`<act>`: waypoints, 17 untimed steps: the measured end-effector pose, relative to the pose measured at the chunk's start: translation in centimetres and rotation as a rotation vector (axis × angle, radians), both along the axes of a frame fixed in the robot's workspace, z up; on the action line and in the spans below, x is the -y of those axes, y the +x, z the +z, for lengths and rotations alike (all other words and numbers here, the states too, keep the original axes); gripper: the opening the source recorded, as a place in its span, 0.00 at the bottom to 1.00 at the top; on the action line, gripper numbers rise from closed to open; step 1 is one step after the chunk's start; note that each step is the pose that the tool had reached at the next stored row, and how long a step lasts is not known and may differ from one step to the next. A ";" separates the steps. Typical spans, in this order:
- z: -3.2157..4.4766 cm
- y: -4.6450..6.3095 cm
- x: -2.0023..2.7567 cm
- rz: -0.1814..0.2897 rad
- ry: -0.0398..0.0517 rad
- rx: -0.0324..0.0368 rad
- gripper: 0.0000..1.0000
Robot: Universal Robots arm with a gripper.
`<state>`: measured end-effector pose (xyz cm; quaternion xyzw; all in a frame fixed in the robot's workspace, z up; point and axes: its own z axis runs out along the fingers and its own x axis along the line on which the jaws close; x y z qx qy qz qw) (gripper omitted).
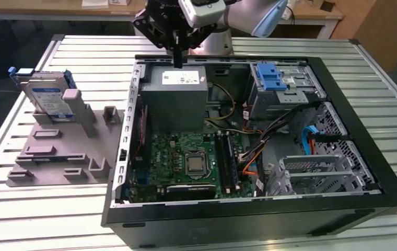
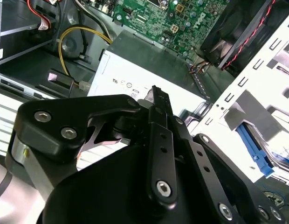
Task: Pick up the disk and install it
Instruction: 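Reach for the disk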
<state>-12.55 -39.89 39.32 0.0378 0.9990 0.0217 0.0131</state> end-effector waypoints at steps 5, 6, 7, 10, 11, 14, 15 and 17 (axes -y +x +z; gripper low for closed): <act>0.00 -0.1 0.00 0.000 -0.0001 0.0000 0.11; 0.00 -0.1 0.00 0.000 -0.0001 0.0000 0.11; 0.00 -0.2 0.00 0.000 0.0000 0.0000 0.11; 0.00 -0.2 0.00 0.000 0.0000 0.0000 0.11; 0.00 -0.2 0.00 0.000 0.0000 0.0000 0.11; -0.01 -0.3 0.00 0.000 0.0000 0.0000 0.11; -0.02 -0.3 0.00 0.000 0.0000 0.0000 0.11; -0.36 -1.0 0.00 0.000 -0.0001 0.0000 0.11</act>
